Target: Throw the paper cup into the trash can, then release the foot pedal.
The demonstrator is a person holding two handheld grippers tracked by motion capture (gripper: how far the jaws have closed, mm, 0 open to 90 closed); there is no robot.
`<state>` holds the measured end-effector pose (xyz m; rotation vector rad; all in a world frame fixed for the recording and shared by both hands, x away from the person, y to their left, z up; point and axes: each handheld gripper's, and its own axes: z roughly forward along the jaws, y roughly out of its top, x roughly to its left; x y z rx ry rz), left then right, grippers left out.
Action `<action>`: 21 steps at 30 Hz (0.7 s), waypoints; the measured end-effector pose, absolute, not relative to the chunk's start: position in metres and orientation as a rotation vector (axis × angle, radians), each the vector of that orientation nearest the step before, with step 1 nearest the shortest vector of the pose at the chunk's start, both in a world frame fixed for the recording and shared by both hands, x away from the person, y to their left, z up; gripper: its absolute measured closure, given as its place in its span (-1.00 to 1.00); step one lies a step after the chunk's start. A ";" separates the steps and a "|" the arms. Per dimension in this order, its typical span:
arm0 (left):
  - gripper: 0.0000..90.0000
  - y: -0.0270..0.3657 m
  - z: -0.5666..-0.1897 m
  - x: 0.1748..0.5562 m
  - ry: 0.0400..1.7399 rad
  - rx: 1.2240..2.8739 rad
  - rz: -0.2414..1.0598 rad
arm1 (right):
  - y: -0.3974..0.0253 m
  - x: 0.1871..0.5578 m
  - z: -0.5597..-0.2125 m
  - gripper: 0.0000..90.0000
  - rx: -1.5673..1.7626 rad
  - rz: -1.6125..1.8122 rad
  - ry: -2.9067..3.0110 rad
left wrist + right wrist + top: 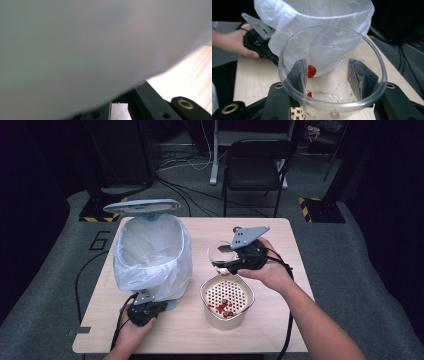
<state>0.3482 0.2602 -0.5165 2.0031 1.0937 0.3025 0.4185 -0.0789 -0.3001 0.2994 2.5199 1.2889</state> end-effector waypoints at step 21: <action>1.00 0.261 -0.516 0.349 1.083 2.011 0.309 | -0.032 0.432 -0.265 0.11 0.356 1.472 2.497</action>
